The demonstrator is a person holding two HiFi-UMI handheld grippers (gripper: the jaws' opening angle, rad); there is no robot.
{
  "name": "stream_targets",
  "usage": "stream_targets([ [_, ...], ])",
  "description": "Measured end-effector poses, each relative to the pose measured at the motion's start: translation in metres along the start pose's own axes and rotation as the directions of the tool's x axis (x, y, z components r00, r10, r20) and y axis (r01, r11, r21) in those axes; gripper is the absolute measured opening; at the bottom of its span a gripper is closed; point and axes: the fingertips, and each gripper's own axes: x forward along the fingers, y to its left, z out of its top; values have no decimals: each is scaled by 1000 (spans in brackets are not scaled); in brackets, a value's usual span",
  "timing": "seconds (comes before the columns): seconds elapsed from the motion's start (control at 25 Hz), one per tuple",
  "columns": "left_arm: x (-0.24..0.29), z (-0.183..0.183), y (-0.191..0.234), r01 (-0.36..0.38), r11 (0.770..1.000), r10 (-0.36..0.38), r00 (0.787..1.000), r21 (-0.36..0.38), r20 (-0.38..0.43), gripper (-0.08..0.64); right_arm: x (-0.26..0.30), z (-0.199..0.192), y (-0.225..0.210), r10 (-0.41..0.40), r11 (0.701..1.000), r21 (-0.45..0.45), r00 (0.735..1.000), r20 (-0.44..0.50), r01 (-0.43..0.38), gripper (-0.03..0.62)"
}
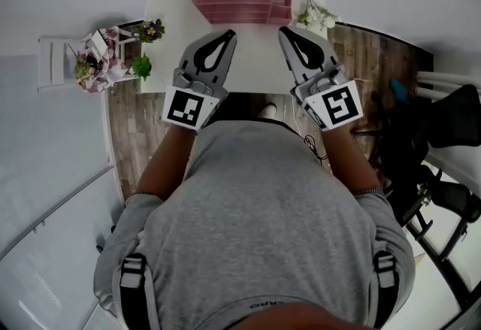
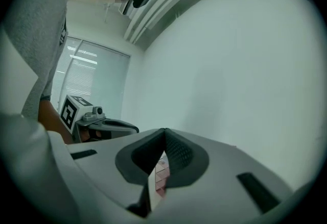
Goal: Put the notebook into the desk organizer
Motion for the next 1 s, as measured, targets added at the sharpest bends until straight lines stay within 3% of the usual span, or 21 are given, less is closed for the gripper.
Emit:
stream_targets([
  [0.36,-28,-5,-18,-26,1000,26,1000,-5,2,26,-27,-15,28,32,999,-20,999,-25,-33,5],
  [1.0,-42,1,-36,-26,1000,26,999,14,23,26,-46,-13,38,29,998,-46,999,-20,-30,5],
])
